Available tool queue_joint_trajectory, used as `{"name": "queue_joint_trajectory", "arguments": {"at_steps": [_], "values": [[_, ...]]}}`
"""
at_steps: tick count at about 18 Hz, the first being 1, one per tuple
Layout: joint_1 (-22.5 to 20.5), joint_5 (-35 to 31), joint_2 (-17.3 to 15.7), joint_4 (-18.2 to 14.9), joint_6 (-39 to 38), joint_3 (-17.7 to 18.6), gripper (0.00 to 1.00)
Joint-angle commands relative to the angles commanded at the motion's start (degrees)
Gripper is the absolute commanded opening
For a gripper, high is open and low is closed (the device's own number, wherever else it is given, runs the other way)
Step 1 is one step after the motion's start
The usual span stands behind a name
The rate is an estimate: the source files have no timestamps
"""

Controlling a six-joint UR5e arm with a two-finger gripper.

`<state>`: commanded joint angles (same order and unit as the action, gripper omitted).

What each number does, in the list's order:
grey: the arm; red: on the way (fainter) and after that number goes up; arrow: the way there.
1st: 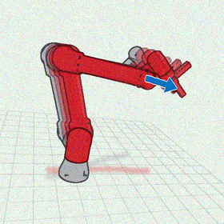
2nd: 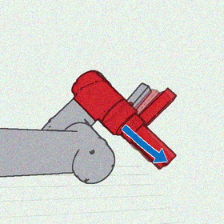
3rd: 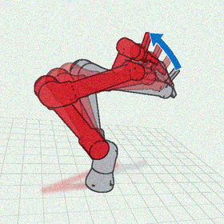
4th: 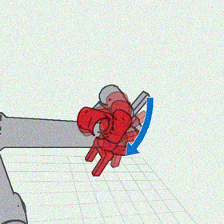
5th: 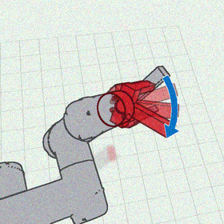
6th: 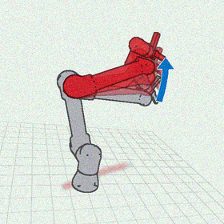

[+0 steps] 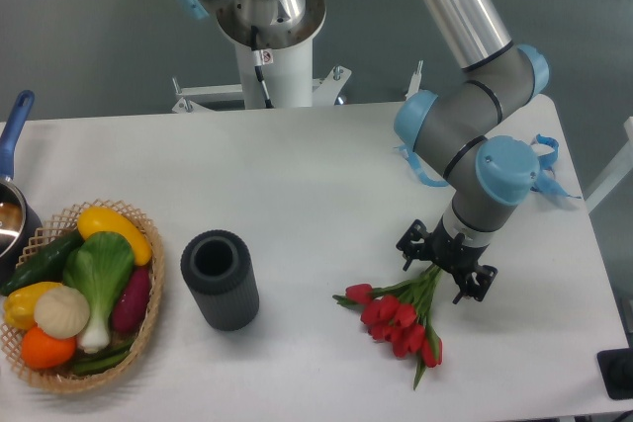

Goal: Pick up the flowers from the table
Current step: 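Lower the gripper onto the tulip stems and close it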

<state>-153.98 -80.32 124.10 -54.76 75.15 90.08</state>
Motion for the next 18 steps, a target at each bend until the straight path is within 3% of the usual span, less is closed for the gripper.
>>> {"name": "queue_joint_trajectory", "arguments": {"at_steps": [6, 18], "values": [[0.97, -0.36, 0.09, 0.53, -0.35, 1.49, 0.97], [1.05, -0.62, -0.53, 0.44, -0.17, 1.15, 0.35]]}}
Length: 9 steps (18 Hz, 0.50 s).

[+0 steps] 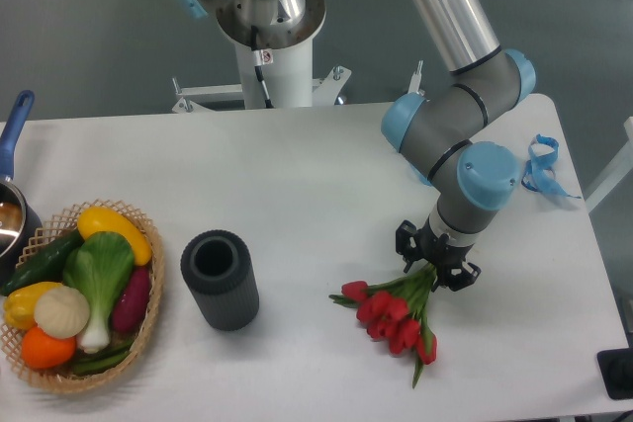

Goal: Pick up the flowers from the table
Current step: 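Lower the gripper onto the tulip stems and close it, then lift the grasped tulip bunch up off the table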

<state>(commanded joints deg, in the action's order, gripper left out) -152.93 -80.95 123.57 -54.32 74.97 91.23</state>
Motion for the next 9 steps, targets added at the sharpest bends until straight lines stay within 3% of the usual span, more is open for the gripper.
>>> {"name": "queue_joint_trajectory", "arguments": {"at_steps": [3, 9], "values": [[-0.44, 0.18, -0.87, -0.17, 0.17, -0.35, 0.33], [-0.44, 0.96, -6.49, -0.44, -0.26, 1.40, 0.28]]}}
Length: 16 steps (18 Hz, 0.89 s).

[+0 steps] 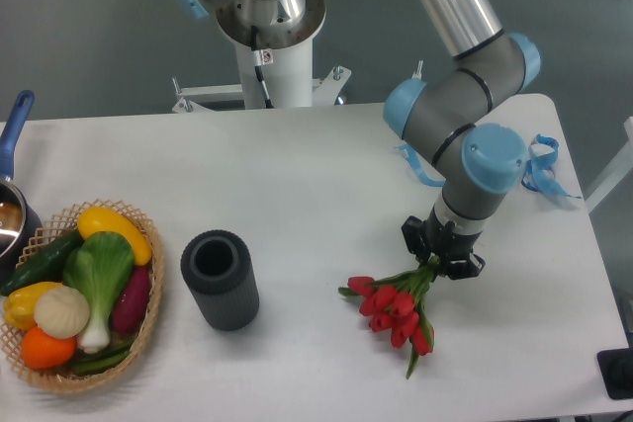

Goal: Pick up the flowers from the table
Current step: 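Lift the grasped tulip bunch up off the table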

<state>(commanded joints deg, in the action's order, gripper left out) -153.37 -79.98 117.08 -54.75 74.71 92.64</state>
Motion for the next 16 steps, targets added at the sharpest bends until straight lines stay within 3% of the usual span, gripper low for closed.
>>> {"name": "queue_joint_trajectory", "arguments": {"at_steps": [4, 6, 16], "values": [[-0.52, 11.82, -9.30, -0.70, -2.55, 3.51, 0.28], [-1.66, 16.94, -12.13, -0.70, -2.90, 3.52, 0.28], [-5.97, 45.07, -18.29, 0.09, -11.42, 2.81, 0.28]]}}
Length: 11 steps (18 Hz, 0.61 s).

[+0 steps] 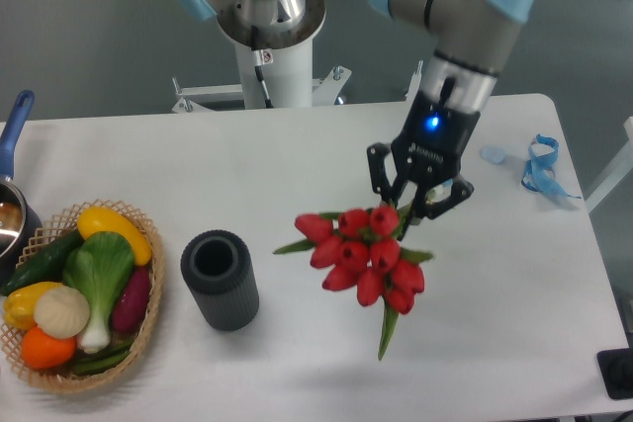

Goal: Pick up the flowers from the table
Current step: 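Lift the grasped tulip bunch up off the table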

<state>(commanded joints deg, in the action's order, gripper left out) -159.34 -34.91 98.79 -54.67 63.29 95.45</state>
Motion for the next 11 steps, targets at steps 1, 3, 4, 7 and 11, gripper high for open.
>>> {"name": "queue_joint_trajectory", "arguments": {"at_steps": [1, 3, 4, 7, 11], "values": [[-0.53, 1.24, -0.09, 0.00, -0.18, 0.09, 0.28], [-0.71, 1.95, -0.18, 0.00, -0.18, 0.09, 0.28], [-0.79, 1.95, -0.18, 0.00, -0.18, -0.09, 0.28], [-1.59, 2.04, -0.27, 0.00, -0.09, -0.17, 0.28], [-1.67, 2.04, -0.27, 0.00, -0.09, -0.26, 0.28]]}}
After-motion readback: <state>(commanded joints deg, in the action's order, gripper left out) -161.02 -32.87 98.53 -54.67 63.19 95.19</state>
